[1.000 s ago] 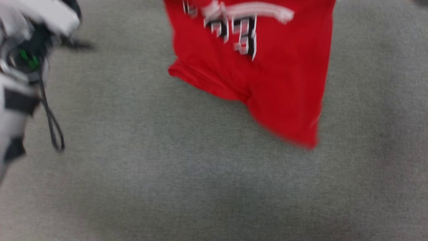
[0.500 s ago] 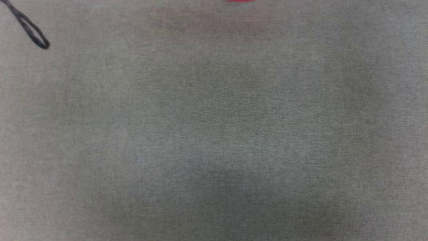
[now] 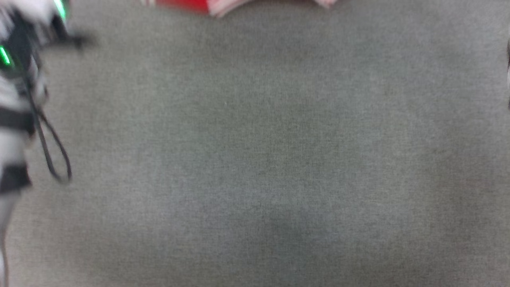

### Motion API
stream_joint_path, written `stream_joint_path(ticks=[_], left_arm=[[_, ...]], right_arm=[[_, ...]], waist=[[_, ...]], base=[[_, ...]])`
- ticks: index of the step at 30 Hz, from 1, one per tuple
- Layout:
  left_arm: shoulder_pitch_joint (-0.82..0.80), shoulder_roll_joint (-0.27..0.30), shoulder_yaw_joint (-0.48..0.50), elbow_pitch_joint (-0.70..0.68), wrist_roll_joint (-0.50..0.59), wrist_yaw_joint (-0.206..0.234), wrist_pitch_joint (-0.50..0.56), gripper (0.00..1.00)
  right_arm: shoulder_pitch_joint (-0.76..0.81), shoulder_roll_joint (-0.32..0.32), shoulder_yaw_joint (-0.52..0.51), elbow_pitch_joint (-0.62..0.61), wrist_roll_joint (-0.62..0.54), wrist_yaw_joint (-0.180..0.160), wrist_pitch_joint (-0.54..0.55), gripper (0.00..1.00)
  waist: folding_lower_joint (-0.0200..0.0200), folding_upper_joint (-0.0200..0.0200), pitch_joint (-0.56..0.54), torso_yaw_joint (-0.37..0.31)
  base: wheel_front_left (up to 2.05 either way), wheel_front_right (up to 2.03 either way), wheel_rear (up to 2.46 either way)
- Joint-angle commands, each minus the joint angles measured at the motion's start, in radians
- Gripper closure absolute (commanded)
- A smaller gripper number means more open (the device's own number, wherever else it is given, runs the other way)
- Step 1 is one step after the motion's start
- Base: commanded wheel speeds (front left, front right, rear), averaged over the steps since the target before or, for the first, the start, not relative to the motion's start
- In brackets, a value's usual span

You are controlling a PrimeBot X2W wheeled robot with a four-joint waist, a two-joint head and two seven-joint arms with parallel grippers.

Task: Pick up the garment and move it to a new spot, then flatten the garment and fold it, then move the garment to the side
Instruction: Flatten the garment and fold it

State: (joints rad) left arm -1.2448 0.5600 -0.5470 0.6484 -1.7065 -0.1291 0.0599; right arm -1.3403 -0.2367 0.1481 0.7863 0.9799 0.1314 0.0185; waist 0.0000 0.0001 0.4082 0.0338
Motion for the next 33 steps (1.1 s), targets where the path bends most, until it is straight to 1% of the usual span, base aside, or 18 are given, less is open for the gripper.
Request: stream_joint_path(ticks=[1, 4, 7, 8, 12, 16, 20, 25, 30, 33], left_arm=[[0.101, 0.032, -0.003, -0.035, -0.011, -0.002, 0.028, 1.00], [0.226, 0.066, -0.008, -0.108, -0.024, -0.002, 0.054, 1.00], [0.350, 0.100, -0.006, -0.189, -0.045, -0.002, 0.072, 1.00], [0.350, 0.100, -0.006, -0.189, -0.045, -0.002, 0.072, 1.00], [0.502, 0.138, 0.003, -0.299, -0.064, -0.002, 0.052, 1.00], [0.641, 0.185, 0.014, -0.407, -0.078, -0.002, 0.017, 1.00], [0.766, 0.239, 0.038, -0.514, -0.103, 0.000, -0.021, 1.00], [0.938, 0.316, 0.084, -0.677, -0.134, 0.003, -0.093, 1.00], [1.101, 0.387, 0.119, -0.823, -0.138, 0.018, -0.175, 1.00], [1.166, 0.415, 0.134, -0.873, -0.128, 0.031, -0.218, 1.00]], right_arm=[[0.106, -0.036, 0.021, -0.067, 0.023, -0.002, 0.043, 1.00], [0.256, -0.079, 0.031, -0.170, 0.053, -0.001, 0.099, 1.00], [0.396, -0.121, 0.016, -0.268, 0.064, -0.002, 0.138, 1.00], [0.396, -0.121, 0.016, -0.268, 0.064, -0.002, 0.138, 1.00], [0.581, -0.146, -0.023, -0.400, 0.067, -0.001, 0.197, 1.00], [0.753, -0.144, -0.084, -0.534, 0.033, -0.002, 0.257, 1.00], [0.898, -0.111, -0.165, -0.678, -0.018, -0.002, 0.330, 1.00], [1.045, -0.028, -0.263, -0.873, -0.086, -0.002, 0.445, 1.00], [1.157, 0.059, -0.347, -1.045, -0.152, -0.001, 0.559, 1.00], [1.192, 0.099, -0.390, -1.109, -0.169, -0.002, 0.614, 1.00]], waist=[[0.0000, -0.0001, -0.049, 0.004], [0.0000, -0.0001, -0.082, 0.007], [0.0000, -0.0001, -0.113, 0.010], [0.0000, -0.0001, -0.113, 0.010], [0.0000, -0.0001, -0.151, 0.013], [0.0000, -0.0001, -0.180, 0.009], [0.0000, -0.0001, -0.195, 0.002], [0.0000, -0.0001, -0.206, -0.015], [0.0000, -0.0001, -0.193, -0.022], [0.0000, -0.0001, -0.183, -0.021]], base=[[0.00, 0.00, 0.00], [0.00, 0.00, 0.00], [0.00, 0.00, 0.00], [0.00, 0.00, 0.00], [0.00, 0.00, 0.00], [0.00, 0.00, 0.00], [0.00, 0.00, 0.00], [0.00, 0.00, 0.00], [0.00, 0.00, 0.00], [0.00, 0.00, 0.00]])
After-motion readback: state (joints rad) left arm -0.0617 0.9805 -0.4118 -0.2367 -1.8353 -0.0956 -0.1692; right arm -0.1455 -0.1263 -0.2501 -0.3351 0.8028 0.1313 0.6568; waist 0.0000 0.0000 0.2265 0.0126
